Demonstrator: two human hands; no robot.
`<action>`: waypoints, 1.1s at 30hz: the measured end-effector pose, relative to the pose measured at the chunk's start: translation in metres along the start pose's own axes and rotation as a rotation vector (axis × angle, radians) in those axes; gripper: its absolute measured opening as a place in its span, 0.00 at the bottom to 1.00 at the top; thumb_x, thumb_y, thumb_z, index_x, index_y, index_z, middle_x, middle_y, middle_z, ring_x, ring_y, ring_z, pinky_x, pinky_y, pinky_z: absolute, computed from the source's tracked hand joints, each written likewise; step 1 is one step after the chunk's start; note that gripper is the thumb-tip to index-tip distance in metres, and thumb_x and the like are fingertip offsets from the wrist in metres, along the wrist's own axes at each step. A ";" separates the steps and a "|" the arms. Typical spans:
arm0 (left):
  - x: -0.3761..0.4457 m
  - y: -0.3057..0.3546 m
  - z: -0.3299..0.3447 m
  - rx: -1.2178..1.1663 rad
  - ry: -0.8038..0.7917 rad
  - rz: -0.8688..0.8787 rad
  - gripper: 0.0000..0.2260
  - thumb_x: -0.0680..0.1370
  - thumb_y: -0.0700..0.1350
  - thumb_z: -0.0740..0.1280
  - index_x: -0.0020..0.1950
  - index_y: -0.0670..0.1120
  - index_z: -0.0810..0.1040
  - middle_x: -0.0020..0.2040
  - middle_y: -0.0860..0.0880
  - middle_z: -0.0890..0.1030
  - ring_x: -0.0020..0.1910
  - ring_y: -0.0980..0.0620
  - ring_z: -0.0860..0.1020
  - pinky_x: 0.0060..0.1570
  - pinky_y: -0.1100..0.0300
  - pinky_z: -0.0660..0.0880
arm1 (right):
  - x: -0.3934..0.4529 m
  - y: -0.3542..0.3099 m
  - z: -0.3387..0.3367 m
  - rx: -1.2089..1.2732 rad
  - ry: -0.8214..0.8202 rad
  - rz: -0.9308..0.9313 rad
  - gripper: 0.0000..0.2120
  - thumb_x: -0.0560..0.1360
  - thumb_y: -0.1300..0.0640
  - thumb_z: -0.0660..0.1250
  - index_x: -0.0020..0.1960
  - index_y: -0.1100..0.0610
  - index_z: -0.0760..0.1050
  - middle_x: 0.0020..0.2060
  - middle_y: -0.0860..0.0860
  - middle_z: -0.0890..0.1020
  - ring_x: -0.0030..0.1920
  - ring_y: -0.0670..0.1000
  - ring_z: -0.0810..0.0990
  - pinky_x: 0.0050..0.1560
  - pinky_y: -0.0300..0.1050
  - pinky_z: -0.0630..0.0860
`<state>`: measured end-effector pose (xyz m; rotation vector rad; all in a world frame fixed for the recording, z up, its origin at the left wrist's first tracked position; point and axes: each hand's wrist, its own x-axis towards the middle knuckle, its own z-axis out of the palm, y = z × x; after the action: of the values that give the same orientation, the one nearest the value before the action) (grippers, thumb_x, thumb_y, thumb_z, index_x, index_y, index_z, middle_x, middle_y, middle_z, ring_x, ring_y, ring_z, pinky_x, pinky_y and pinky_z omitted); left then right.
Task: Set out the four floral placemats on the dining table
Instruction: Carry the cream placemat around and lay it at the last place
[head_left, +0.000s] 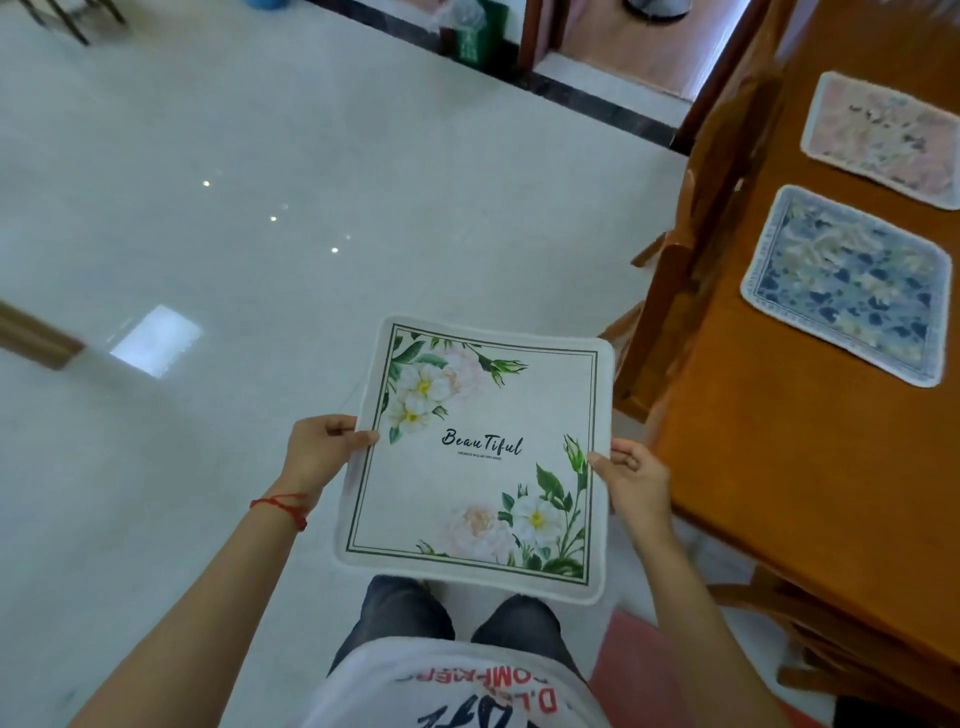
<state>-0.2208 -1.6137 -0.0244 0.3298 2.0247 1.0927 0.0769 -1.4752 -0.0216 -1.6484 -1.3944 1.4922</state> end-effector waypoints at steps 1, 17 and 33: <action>0.007 0.000 -0.010 -0.005 0.008 -0.003 0.05 0.66 0.36 0.74 0.37 0.38 0.80 0.33 0.45 0.76 0.34 0.49 0.73 0.40 0.59 0.71 | 0.003 -0.005 0.012 -0.002 -0.003 0.001 0.08 0.71 0.66 0.68 0.49 0.59 0.75 0.37 0.49 0.80 0.38 0.48 0.79 0.33 0.30 0.77; 0.127 0.036 -0.065 -0.001 0.007 -0.005 0.10 0.66 0.37 0.75 0.41 0.32 0.79 0.37 0.43 0.75 0.37 0.49 0.71 0.38 0.60 0.69 | 0.074 -0.055 0.114 -0.055 0.042 -0.023 0.10 0.69 0.66 0.70 0.48 0.59 0.74 0.35 0.48 0.78 0.37 0.45 0.76 0.34 0.25 0.72; 0.302 0.187 0.003 0.066 -0.050 0.057 0.11 0.67 0.38 0.74 0.30 0.41 0.72 0.32 0.44 0.68 0.33 0.49 0.65 0.37 0.59 0.65 | 0.270 -0.146 0.135 -0.074 0.113 -0.023 0.14 0.69 0.63 0.71 0.53 0.64 0.76 0.46 0.60 0.82 0.47 0.56 0.80 0.52 0.49 0.77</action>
<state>-0.4405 -1.3348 -0.0350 0.4466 2.0208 1.0433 -0.1344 -1.2153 -0.0390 -1.7272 -1.4171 1.3273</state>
